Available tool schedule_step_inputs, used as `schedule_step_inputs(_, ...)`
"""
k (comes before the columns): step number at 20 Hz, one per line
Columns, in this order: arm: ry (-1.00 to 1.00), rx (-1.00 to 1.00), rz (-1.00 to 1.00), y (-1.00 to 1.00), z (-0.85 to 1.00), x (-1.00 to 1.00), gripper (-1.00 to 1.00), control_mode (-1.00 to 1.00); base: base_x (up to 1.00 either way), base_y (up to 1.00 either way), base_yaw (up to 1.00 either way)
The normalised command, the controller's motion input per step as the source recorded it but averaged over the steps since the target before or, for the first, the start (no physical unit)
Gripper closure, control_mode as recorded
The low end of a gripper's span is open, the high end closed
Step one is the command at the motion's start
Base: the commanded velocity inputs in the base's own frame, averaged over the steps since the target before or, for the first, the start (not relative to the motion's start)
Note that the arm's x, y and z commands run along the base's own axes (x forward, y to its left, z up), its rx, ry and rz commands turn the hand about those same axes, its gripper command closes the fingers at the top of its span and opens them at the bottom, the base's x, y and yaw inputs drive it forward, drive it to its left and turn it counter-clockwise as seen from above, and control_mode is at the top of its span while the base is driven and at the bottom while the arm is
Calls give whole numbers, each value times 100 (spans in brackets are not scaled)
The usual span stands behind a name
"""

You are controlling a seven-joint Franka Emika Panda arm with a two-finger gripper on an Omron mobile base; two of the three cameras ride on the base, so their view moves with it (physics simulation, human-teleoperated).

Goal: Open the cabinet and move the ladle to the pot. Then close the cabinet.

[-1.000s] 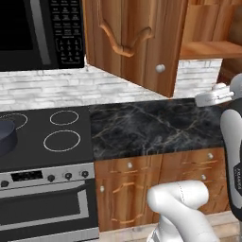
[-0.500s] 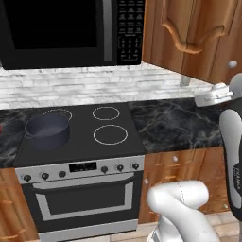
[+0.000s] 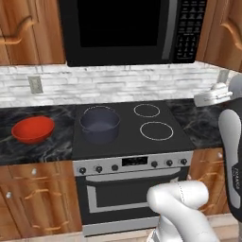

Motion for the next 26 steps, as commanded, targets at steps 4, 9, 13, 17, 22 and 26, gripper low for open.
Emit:
schedule_step_inputs(4,0,0,0,0,0,0,100,100,0,67,7)
schedule_step_inputs(9,0,0,0,0,0,0,100,100,2,49,6)
schedule_step_inputs(13,0,0,0,0,0,0,100,100,13,45,7)
schedule_step_inputs(17,0,0,0,0,0,0,100,100,21,49,7)
schedule_step_inputs(22,0,0,0,0,0,0,100,100,59,43,2)
schedule_step_inputs(26,0,0,0,0,0,0,100,100,57,9,0)
